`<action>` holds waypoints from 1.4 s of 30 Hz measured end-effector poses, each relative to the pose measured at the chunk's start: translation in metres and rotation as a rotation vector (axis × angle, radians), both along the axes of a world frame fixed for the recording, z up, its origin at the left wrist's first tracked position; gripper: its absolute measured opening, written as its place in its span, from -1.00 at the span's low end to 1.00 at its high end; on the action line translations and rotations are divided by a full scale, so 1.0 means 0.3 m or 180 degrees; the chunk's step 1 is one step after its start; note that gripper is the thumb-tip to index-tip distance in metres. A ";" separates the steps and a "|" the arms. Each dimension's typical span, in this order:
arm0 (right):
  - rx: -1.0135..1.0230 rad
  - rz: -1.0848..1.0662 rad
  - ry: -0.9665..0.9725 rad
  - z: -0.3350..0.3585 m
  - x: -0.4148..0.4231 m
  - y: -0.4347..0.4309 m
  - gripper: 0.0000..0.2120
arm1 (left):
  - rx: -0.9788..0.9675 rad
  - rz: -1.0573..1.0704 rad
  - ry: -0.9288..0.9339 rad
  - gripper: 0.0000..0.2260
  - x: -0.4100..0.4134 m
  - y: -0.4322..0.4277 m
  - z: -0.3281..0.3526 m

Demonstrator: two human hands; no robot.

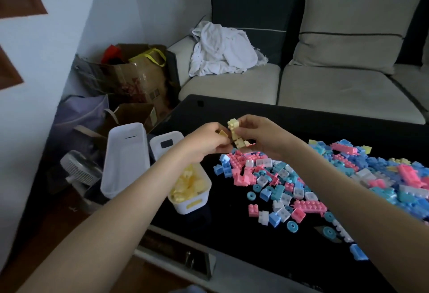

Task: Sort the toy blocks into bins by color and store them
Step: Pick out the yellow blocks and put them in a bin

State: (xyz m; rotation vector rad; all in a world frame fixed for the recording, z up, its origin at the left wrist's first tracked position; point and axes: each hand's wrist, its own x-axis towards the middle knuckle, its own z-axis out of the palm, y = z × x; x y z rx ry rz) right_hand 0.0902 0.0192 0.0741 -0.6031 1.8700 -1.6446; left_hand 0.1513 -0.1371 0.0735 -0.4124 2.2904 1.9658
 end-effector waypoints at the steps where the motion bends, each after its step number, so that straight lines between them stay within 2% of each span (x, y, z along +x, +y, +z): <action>1: 0.0011 0.0036 0.0054 0.003 0.023 -0.031 -0.89 | -0.0090 0.0065 -0.0032 -0.88 0.025 -0.035 0.005; 2: 0.0017 0.0093 0.0104 0.006 0.047 -0.067 -0.89 | -0.0323 0.0120 -0.0070 -0.88 0.053 -0.076 0.011; 3: 0.0051 0.0157 0.0164 0.007 0.070 -0.104 -0.89 | -0.0806 0.0145 -0.0098 -0.89 0.080 -0.118 0.013; 6: 0.0353 0.0362 0.0422 -0.015 0.139 -0.209 -0.89 | -0.3195 -0.0016 -0.0268 -0.82 0.149 -0.224 -0.012; 7: 0.0484 0.0449 0.0547 -0.026 0.163 -0.241 -0.88 | -0.3660 -0.0062 -0.0341 -0.78 0.167 -0.243 -0.037; 11: 0.1266 0.0806 0.1456 -0.049 0.222 -0.307 -0.71 | -0.4235 -0.0011 -0.0485 -0.68 0.203 -0.256 -0.132; 13: 0.1500 0.0900 0.1782 -0.040 0.230 -0.305 -0.65 | -0.4347 0.0127 -0.0320 -0.56 0.207 -0.276 -0.141; 17: 0.1903 0.1060 0.2425 -0.034 0.254 -0.297 -0.63 | -0.4023 0.0050 -0.0253 -0.39 0.217 -0.306 -0.125; 19: 0.1962 0.1100 0.2548 -0.036 0.274 -0.294 -0.57 | -0.3934 0.0051 -0.0185 -0.42 0.218 -0.309 -0.123; 21: 0.1966 0.1123 0.2856 -0.033 0.291 -0.284 -0.53 | -0.3866 -0.0118 -0.0233 -0.55 0.227 -0.310 -0.126; 23: 0.2030 0.1337 0.3072 -0.034 0.293 -0.268 -0.65 | -0.3926 -0.0500 -0.0477 -0.66 0.238 -0.312 -0.132; 25: 0.2490 0.1816 0.3032 -0.040 0.294 -0.262 -0.79 | -0.4074 -0.0811 -0.0627 -0.65 0.241 -0.314 -0.142; 28: 0.3068 0.2147 0.3091 -0.055 0.292 -0.278 -0.71 | -0.3961 -0.0906 -0.0546 -0.56 0.237 -0.306 -0.149; 32: 0.3048 0.2135 0.3151 -0.067 0.274 -0.317 -0.64 | -0.3756 -0.1042 -0.0425 -0.46 0.238 -0.308 -0.139; 36: 0.3135 0.2048 0.2972 -0.090 0.252 -0.325 -0.64 | -0.3819 -0.1146 -0.0405 -0.49 0.241 -0.320 -0.135; 40: 0.2550 0.1808 0.3097 -0.095 0.222 -0.320 -0.69 | -0.3883 -0.1091 -0.0599 -0.56 0.235 -0.330 -0.133; 42: 0.2511 0.1784 0.3266 -0.097 0.199 -0.309 -0.68 | -0.4126 -0.1067 -0.0727 -0.51 0.228 -0.324 -0.135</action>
